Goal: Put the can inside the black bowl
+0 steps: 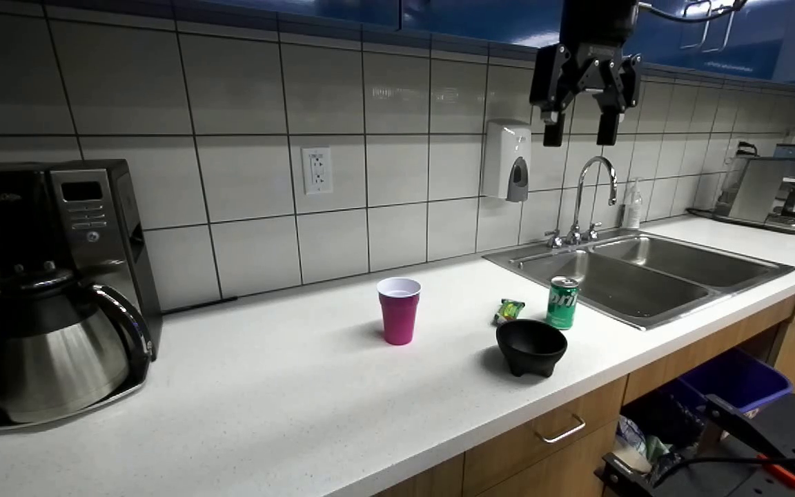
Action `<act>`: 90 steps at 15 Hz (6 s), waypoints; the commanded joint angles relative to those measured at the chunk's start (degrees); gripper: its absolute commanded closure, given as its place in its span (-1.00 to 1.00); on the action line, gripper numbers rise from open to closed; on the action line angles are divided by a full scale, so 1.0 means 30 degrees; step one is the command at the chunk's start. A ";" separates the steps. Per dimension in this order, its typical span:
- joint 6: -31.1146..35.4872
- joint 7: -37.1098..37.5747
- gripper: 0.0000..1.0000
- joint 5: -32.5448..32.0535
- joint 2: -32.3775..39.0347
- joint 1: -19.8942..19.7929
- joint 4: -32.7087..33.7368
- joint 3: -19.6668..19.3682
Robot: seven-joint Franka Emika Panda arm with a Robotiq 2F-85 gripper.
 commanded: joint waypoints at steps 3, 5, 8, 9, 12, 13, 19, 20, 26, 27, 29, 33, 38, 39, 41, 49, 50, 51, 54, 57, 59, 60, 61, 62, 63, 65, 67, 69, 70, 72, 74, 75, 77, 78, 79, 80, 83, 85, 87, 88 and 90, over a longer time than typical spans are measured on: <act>0.2757 0.0639 -1.00 -0.0346 -0.0174 -0.0526 -0.1250 0.0171; 0.3673 0.0599 -1.00 -0.0476 0.0139 -0.0744 -0.1445 0.0087; 0.4927 0.0462 -1.00 -0.0700 0.0879 -0.1192 -0.1517 -0.0137; 0.5227 0.0429 -1.00 -0.0763 0.1127 -0.1332 -0.1501 -0.0215; 0.6189 0.0338 -1.00 -0.0956 0.2152 -0.1792 -0.1286 -0.0545; 0.6462 0.0346 -1.00 -0.0985 0.2510 -0.1930 -0.1209 -0.0649; 0.8311 0.0414 -1.00 -0.1080 0.5061 -0.2637 -0.0589 -0.1253; 0.8648 0.0450 -1.00 -0.1082 0.5541 -0.2720 -0.0449 -0.1340; 1.0399 0.0469 -1.00 -0.1012 0.8658 -0.3056 0.0873 -0.1899; 1.0588 0.0457 -1.00 -0.0979 0.9158 -0.3090 0.1141 -0.2002; 1.0954 0.0481 -1.00 -0.0982 1.0158 -0.3150 0.1706 -0.2241; 1.1321 0.0721 -1.00 -0.1106 1.2145 -0.3234 0.2944 -0.2687; 1.1436 0.1126 -1.00 -0.1216 1.4300 -0.3139 0.4360 -0.3168; 1.1429 0.1303 -1.00 -0.1273 1.4684 -0.3107 0.4613 -0.3259; 1.1317 0.1515 -1.00 -0.1293 1.5386 -0.3074 0.5109 -0.3434; 1.1134 0.2478 -1.00 -0.1509 1.7700 -0.2954 0.6491 -0.4034; 1.1171 0.2506 -1.00 -0.1443 1.7965 -0.2954 0.6630 -0.4050; 1.1159 0.2536 -1.00 -0.1359 1.8198 -0.2964 0.6772 -0.4065; 1.1110 0.2848 -1.00 -0.1345 1.8895 -0.2930 0.7184 -0.4196; 1.1136 0.3206 -1.00 -0.1376 1.9589 -0.2856 0.7616 -0.4323; 1.1166 0.3452 -1.00 -0.1305 2.0087 -0.2838 0.7976 -0.4372; 1.1160 0.3594 -1.00 -0.1295 2.0326 -0.2810 0.8159 -0.4409; 1.1111 0.3690 -1.00 -0.1261 2.0542 -0.2798 0.8343 -0.4424; 1.1090 0.3755 -1.00 -0.1174 2.0787 -0.2821 0.8564 -0.4403; 1.1102 0.3850 -1.00 -0.1126 2.0996 -0.2825 0.8744 -0.4404; 1.1032 0.4031 -1.00 -0.1039 2.1490 -0.2823 0.9209 -0.4388; 1.0888 0.4175 -1.00 -0.0928 2.1955 -0.2849 0.9681 -0.4353; 1.0775 0.4350 -1.00 -0.0882 2.2472 -0.2842 1.0195 -0.4354; 1.0719 0.4374 -1.00 -0.0818 2.2660 -0.2866 1.0386 -0.4325; 1.0657 0.4435 -1.00 -0.0747 2.3045 -0.2866 1.0726 -0.4339; 1.0604 0.4457 -1.00 -0.0651 2.3403 -0.2912 1.1009 -0.4330; 1.0565 0.4514 -1.00 -0.0649 2.3578 -0.2906 1.1148 -0.4358; 1.0496 0.4557 -1.00 -0.0588 2.3869 -0.2946 1.1370 -0.4356; 1.0483 0.4613 -0.97 -0.0604 2.4014 -0.2922 1.1470 -0.4399; 1.0480 0.4586 -0.48 -0.0565 2.4119 -0.2954 1.1537 -0.4379; 1.0478 0.4613 -0.47 -0.0567 2.4199 -0.2946 1.1585 -0.4399; 1.0489 0.4592 -0.04 -0.0477 2.4324 -0.2996 1.1686 -0.4391; 1.0511 0.4626 0.19 -0.0461 2.4300 -0.2980 1.1714 -0.4420; 1.0556 0.4611 0.19 -0.0428 2.4182 -0.2989 1.1598 -0.4422; 1.0638 0.4569 0.19 -0.0418 2.3993 -0.2990 1.1438 -0.4421; 1.0890 0.4516 0.19 -0.0438 2.3397 -0.2927 1.0974 -0.4446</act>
